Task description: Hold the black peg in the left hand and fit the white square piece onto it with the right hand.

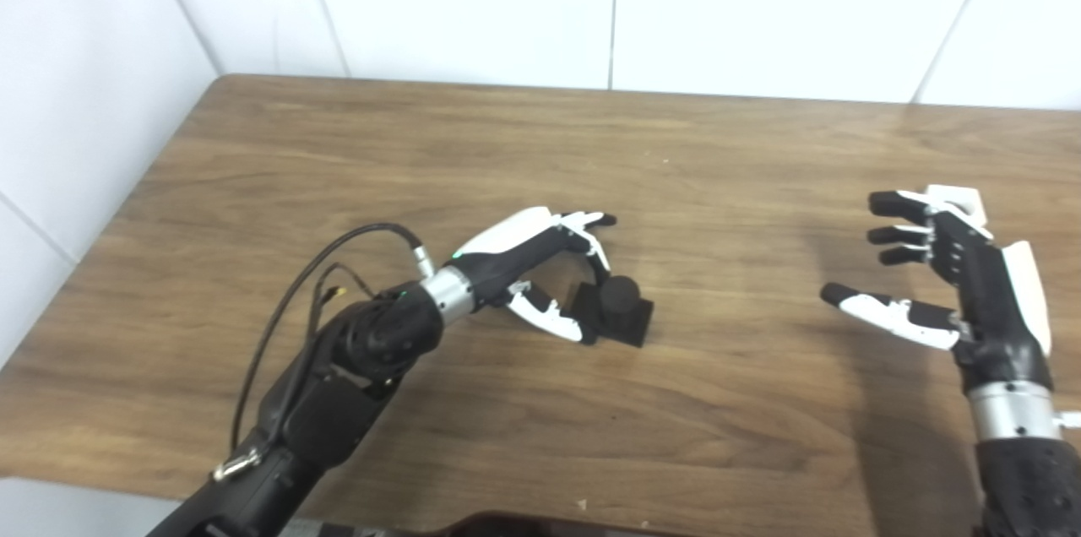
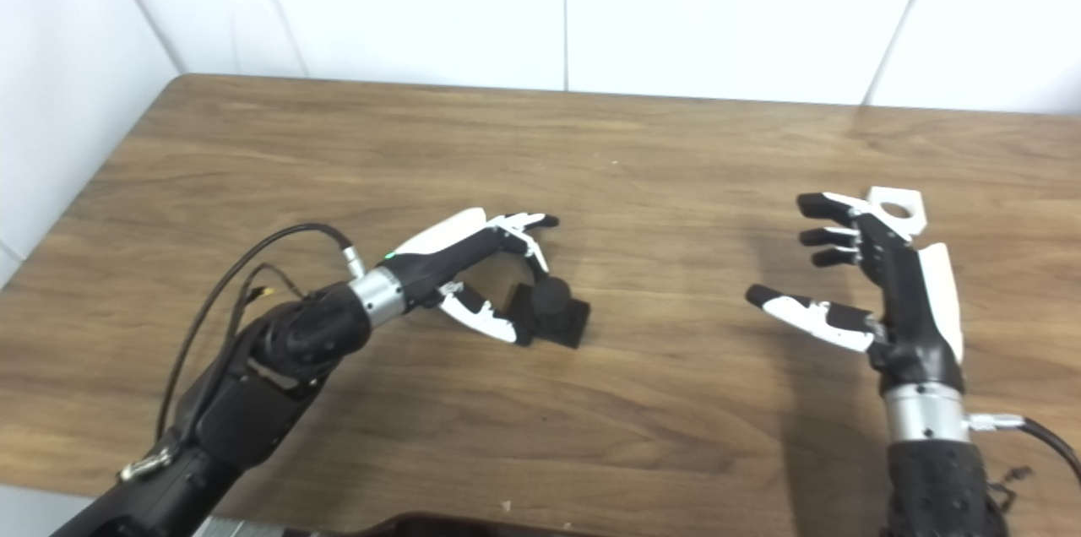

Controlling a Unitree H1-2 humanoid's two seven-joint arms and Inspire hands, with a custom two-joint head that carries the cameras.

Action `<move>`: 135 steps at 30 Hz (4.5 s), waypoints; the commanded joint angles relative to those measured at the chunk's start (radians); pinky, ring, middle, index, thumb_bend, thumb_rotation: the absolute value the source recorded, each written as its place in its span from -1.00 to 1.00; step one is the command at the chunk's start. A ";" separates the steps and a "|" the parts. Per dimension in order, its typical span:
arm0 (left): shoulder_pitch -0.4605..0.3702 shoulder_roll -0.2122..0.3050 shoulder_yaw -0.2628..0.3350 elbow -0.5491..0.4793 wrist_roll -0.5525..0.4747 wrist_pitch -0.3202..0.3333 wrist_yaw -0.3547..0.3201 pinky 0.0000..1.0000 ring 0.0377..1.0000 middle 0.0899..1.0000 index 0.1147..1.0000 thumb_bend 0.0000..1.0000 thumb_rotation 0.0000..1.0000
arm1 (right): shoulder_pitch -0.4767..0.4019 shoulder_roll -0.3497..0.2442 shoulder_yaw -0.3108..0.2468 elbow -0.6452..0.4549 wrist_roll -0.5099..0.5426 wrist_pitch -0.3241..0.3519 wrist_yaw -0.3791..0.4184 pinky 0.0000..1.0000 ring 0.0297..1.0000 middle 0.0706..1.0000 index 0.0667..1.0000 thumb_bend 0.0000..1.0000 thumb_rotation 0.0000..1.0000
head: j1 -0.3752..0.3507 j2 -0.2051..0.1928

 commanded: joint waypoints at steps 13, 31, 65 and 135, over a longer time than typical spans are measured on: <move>0.050 0.111 0.043 0.024 -0.074 -0.127 -0.049 0.99 1.00 0.93 -0.15 0.03 -0.88 | -0.058 0.099 0.083 0.003 -0.153 -0.025 -0.065 0.11 0.29 0.42 0.39 0.32 -0.75 | -0.371 -0.080; 0.049 0.116 0.057 0.018 -0.093 -0.135 -0.070 0.83 1.00 0.90 -0.15 0.04 -0.90 | -0.278 -0.090 0.055 0.047 -0.279 0.119 0.065 0.10 0.33 0.50 0.46 0.37 -0.72 | -0.418 -0.107; 0.057 0.122 0.038 0.029 -0.026 -0.122 -0.055 1.00 1.00 0.88 -0.15 0.04 -0.90 | -0.730 -0.506 0.222 0.523 -0.403 0.151 0.368 0.35 0.68 0.71 0.54 0.45 -0.48 | -0.399 -0.105; 0.097 0.138 0.042 -0.035 -0.026 -0.054 -0.072 1.00 1.00 0.91 -0.15 0.04 -0.89 | -0.603 -0.435 0.326 0.841 -0.342 0.029 0.203 0.51 0.64 0.59 -0.01 0.14 -0.72 | -0.341 -0.053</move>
